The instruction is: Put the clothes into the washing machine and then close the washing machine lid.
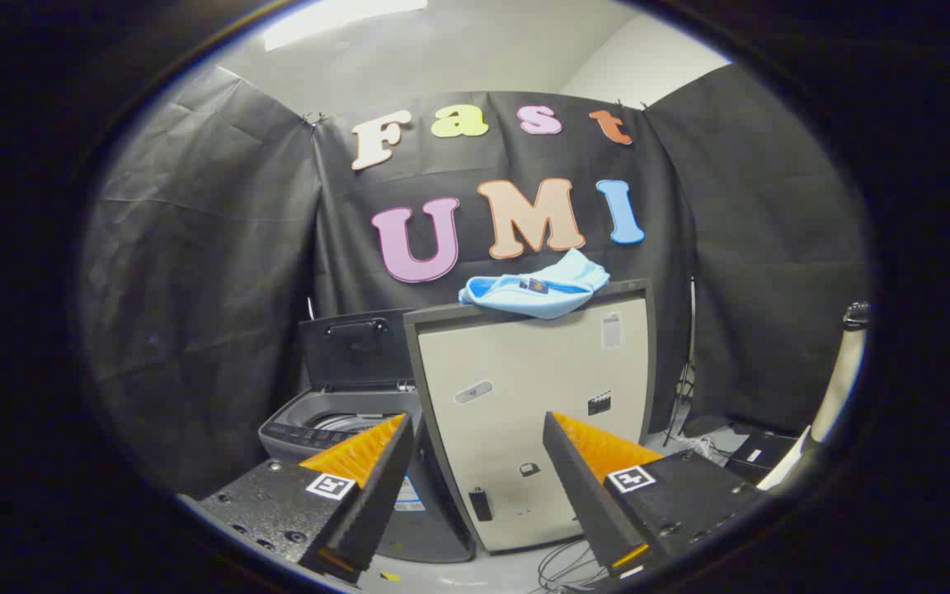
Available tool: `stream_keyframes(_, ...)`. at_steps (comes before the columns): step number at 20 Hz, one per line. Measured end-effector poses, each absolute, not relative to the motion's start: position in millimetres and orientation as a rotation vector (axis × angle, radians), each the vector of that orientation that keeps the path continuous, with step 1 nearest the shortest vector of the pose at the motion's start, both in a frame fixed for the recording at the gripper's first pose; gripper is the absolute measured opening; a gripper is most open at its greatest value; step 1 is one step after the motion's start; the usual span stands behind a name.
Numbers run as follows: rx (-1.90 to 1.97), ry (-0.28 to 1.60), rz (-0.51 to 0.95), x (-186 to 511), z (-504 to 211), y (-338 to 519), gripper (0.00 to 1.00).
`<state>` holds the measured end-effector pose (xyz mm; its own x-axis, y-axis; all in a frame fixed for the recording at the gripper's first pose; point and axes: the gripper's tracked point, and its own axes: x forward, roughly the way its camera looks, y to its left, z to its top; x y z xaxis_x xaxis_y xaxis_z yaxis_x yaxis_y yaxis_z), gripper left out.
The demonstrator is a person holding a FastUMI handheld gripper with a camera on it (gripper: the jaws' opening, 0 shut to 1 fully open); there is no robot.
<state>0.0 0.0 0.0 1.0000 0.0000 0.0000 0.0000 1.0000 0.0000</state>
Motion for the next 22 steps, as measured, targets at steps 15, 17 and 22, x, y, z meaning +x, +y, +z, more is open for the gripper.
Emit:
stream_keyframes(15,0.012,0.000,0.009,22.6,15.4,15.4,0.96)
stream_keyframes(17,0.002,-0.004,0.006,27.4,21.6,16.5,0.96)
stream_keyframes(22,-0.003,-0.009,-0.010,48.0,45.7,16.4,0.95)
